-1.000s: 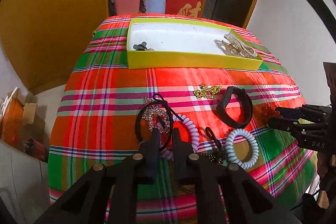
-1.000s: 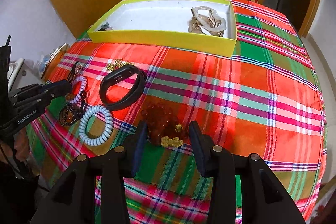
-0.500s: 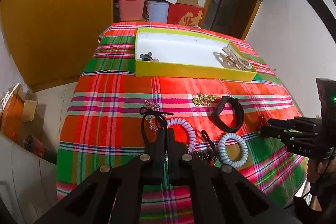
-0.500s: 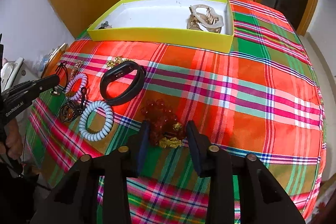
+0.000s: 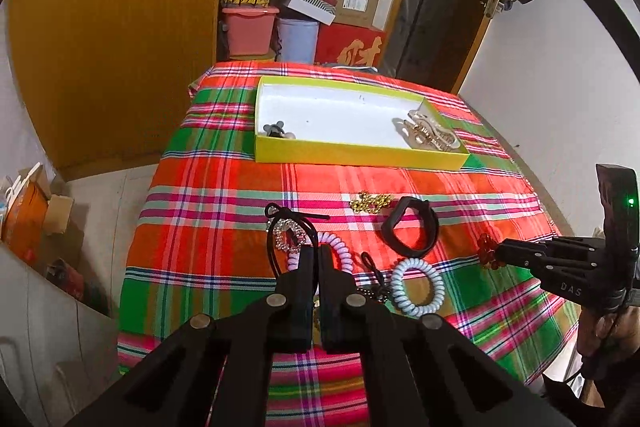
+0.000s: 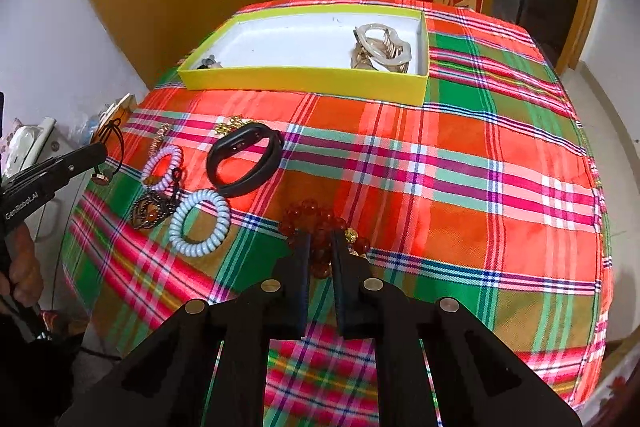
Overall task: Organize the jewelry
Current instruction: 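Grasp the black hair tie with the left tool while the right tool grasps the red bead bracelet, then release the hair tie into the tray with the left tool while the right tool releases the beads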
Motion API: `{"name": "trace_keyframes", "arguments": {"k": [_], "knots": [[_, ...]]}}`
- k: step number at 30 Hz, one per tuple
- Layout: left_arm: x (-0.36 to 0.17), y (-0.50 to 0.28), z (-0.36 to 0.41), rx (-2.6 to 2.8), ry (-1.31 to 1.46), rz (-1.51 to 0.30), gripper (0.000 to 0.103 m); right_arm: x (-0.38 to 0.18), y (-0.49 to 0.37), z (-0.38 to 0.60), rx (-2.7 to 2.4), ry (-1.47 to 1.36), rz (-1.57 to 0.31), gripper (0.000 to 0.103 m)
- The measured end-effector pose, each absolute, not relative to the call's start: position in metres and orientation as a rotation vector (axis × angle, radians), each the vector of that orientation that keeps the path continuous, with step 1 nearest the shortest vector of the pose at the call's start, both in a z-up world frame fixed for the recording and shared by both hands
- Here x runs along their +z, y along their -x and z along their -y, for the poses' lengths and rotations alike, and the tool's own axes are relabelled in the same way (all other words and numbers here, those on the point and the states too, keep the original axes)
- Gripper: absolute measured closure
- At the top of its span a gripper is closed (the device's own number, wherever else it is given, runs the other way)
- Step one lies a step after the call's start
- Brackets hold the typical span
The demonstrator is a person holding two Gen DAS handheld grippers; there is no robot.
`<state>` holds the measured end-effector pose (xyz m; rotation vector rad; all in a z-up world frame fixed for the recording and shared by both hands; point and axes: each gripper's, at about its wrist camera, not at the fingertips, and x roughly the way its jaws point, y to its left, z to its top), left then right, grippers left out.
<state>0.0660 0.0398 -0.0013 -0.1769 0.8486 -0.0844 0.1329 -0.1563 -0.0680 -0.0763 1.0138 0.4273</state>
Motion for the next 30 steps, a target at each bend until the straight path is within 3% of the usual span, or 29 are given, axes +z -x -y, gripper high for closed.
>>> {"name": "trace_keyframes", "arguments": {"k": [17,30], "knots": [[0.022,-0.068,-0.035,-0.105,0.190,-0.808,0.101,-0.034,-0.131,0.159,0.436,0.037,-0.930,0.093],[0.030,-0.115,-0.035,-0.127,0.177,-0.801,0.101,-0.010,-0.173,0.151,0.432,0.033,-0.866,0.093]]}}
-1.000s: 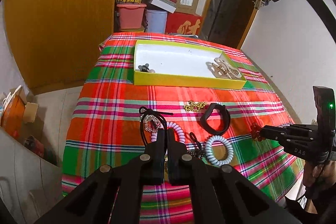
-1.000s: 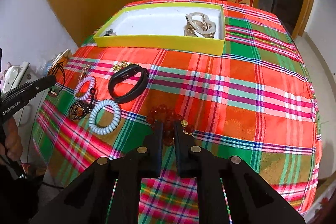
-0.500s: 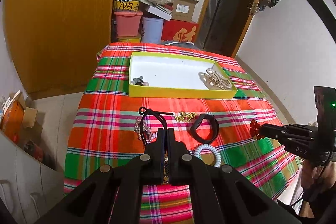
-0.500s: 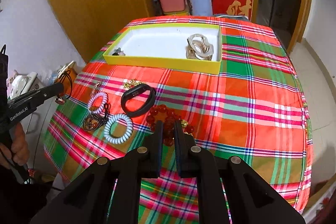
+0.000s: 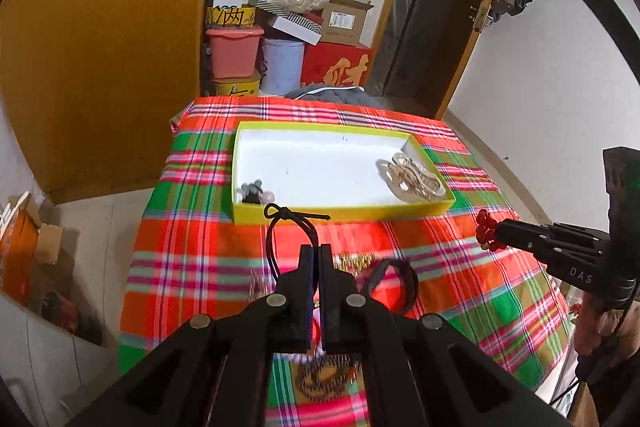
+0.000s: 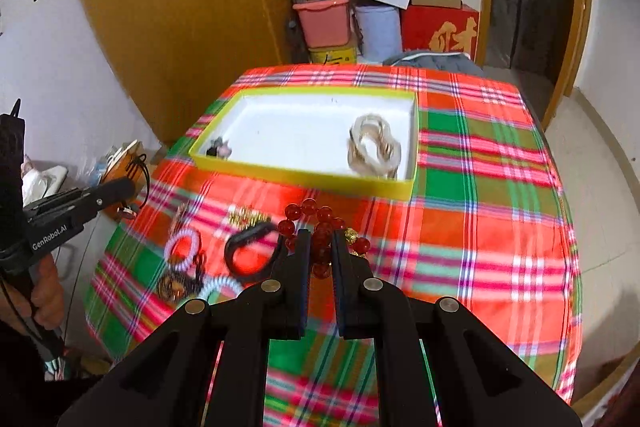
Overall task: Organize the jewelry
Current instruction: 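Release the hair tie into the tray with the left tool while the right tool releases the beads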
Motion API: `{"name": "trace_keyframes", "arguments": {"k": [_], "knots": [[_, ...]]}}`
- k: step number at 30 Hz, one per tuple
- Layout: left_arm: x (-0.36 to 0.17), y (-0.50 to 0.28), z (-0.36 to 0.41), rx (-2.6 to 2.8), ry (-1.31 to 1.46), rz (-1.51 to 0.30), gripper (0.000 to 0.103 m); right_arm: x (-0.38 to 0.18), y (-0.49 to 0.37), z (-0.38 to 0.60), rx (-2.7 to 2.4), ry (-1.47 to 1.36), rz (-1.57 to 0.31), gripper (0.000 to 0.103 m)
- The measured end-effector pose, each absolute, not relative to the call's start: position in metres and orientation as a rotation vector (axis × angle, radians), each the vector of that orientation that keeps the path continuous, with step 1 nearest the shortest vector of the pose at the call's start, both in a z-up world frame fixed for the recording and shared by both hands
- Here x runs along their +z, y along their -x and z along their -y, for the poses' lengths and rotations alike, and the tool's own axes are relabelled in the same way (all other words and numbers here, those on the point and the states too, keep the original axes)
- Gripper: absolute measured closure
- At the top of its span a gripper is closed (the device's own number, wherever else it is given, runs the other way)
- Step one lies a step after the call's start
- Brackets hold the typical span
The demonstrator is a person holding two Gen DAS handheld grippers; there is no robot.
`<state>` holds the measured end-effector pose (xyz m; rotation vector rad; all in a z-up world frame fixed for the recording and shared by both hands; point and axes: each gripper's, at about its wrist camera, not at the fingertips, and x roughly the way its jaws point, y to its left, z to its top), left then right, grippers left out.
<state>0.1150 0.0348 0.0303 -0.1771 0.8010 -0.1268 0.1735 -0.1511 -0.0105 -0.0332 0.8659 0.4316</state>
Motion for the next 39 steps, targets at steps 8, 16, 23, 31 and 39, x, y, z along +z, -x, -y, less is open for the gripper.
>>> {"name": "trace_keyframes", "arguments": {"k": [8,16,23,31,39], "knots": [[0.035,-0.160,-0.036,-0.131,0.156,-0.796,0.101,-0.001,-0.214,0.147,0.422,0.041,-0.842,0.093],[0.030,-0.209,-0.041,-0.137,0.144,-0.801,0.101,-0.003,-0.263,0.149,0.393,0.026,-0.841,0.093],[0.015,-0.251,-0.051,-0.124,0.144,-0.817,0.101,-0.017,-0.308,0.153,0.349,0.035,-0.855,0.093],[-0.007,-0.289,-0.057,-0.115,0.132,-0.846,0.101,-0.034,-0.344,0.147,0.346,0.052,-0.875,0.093],[-0.035,-0.307,-0.063,-0.097,0.143,-0.896,0.101,-0.054,-0.369,0.135,0.350,0.083,-0.908,0.093]]}}
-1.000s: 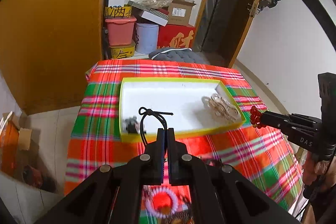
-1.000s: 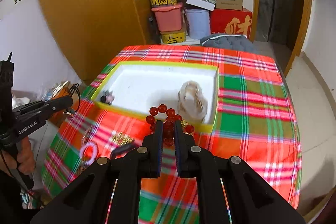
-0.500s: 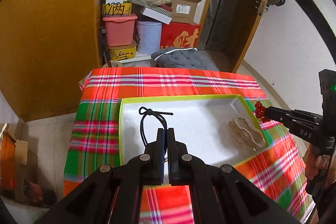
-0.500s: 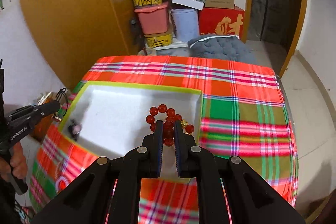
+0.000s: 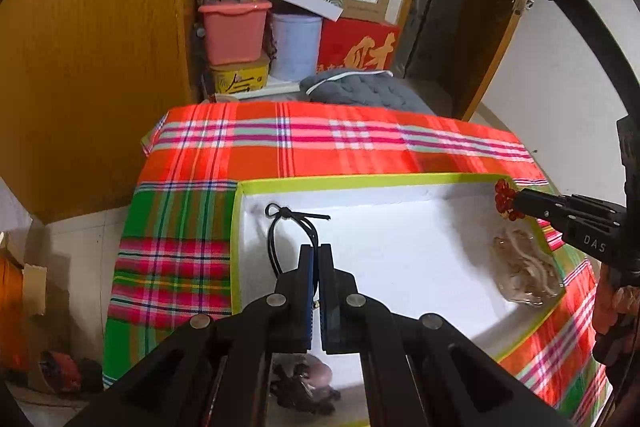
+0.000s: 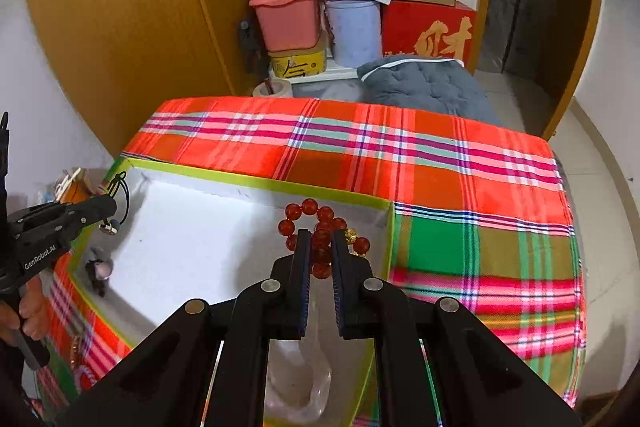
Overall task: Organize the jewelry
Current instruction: 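Release the hair tie into the tray with the left tool while the right tool releases the beads, then move both tools back over the remaining jewelry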
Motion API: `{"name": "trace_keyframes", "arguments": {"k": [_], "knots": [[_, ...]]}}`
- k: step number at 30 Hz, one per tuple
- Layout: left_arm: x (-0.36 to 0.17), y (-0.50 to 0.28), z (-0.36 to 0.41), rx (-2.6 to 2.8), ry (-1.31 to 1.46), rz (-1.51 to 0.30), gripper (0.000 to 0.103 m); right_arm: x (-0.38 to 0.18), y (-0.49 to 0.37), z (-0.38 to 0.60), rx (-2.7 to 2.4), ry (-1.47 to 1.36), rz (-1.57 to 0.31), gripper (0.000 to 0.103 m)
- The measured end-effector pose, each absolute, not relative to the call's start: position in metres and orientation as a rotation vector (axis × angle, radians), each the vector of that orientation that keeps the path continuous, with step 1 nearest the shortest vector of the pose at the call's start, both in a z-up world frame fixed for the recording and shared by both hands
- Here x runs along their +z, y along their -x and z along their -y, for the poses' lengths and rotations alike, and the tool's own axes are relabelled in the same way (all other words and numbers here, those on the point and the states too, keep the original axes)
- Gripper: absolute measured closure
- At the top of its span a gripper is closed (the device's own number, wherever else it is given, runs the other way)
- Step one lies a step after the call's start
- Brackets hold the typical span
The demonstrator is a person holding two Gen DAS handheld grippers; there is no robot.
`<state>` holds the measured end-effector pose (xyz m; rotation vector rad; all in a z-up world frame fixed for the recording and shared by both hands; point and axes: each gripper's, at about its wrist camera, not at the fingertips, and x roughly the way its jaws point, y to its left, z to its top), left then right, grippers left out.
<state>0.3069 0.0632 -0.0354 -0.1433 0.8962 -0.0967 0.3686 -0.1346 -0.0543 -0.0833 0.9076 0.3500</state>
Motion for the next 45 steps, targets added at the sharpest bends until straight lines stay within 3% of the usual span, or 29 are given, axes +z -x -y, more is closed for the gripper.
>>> {"name": "trace_keyframes", "arguments": {"k": [9,12,16,22,40,45], "knots": [[-0.052,-0.314,-0.065,-0.083,0.140,-0.932,0.101,-0.070,-0.376,0.137,0.337,0.077,-0.961,0.092],[-0.052,-0.313,-0.065,-0.087,0.144,-0.939,0.101,-0.066,-0.374,0.137,0.340,0.077,-0.950,0.081],[-0.047,-0.310,-0.064,-0.088,0.151,-0.937,0.097,-0.057,-0.369,0.141,0.340,0.059,-0.931,0.078],[-0.029,-0.295,-0.068,-0.095,0.175,-0.902,0.077,-0.043,-0.350,0.146,0.345,0.046,-0.905,0.078],[0.016,-0.182,-0.051,-0.074,0.179,-0.822,0.077,-0.016,-0.235,0.150,0.382,0.023,-0.871,0.074],[0.023,-0.153,-0.046,-0.062,0.185,-0.815,0.077,-0.012,-0.206,0.153,0.395,0.013,-0.867,0.068]]}}
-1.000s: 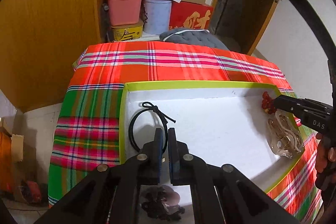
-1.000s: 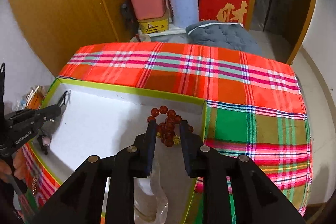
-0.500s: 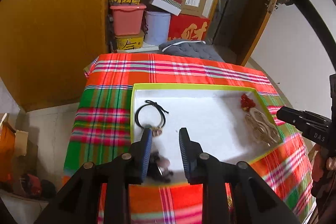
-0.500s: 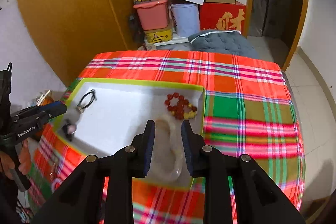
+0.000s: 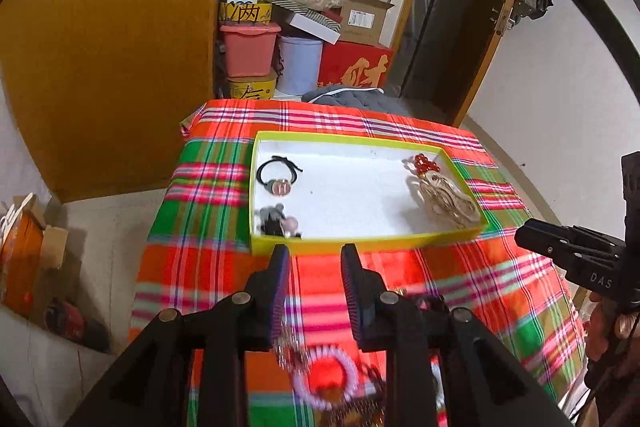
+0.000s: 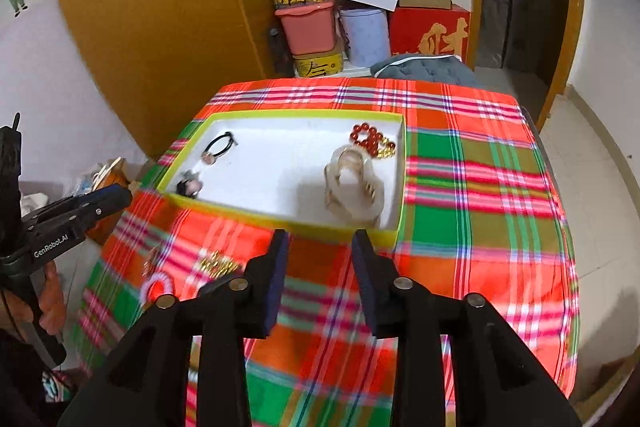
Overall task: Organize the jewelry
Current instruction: 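Move both tools back over the remaining jewelry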
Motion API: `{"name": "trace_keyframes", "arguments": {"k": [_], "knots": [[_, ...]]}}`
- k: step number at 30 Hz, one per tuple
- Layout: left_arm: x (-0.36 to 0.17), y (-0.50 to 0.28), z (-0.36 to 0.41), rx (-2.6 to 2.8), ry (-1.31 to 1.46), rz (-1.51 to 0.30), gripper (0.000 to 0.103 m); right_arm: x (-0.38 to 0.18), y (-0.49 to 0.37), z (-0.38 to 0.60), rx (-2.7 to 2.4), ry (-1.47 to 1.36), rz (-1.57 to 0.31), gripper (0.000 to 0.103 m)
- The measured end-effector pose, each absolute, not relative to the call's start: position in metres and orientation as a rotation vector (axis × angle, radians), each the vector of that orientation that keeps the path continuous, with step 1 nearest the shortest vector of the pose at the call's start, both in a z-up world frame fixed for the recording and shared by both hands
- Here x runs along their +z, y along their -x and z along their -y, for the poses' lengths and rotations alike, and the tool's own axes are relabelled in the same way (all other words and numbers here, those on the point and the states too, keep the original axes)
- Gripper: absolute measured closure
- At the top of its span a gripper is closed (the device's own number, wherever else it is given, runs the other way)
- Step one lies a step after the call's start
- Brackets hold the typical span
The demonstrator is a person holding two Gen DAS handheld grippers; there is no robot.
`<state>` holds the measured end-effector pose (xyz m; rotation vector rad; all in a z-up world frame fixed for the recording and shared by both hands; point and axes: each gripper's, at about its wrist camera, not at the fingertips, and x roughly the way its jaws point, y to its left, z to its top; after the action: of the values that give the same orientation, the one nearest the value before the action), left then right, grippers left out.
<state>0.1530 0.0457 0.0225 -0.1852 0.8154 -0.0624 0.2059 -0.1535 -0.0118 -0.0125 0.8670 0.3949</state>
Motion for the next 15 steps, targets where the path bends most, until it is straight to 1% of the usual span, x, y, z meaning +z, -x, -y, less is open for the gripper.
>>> {"name": "trace_keyframes", "arguments": {"k": [15], "knots": [[0.025,-0.090,-0.041,-0.030,0.167,-0.822,0.077,-0.009,-0.149,0.154,0.445,0.008,-0.871,0.068]]}}
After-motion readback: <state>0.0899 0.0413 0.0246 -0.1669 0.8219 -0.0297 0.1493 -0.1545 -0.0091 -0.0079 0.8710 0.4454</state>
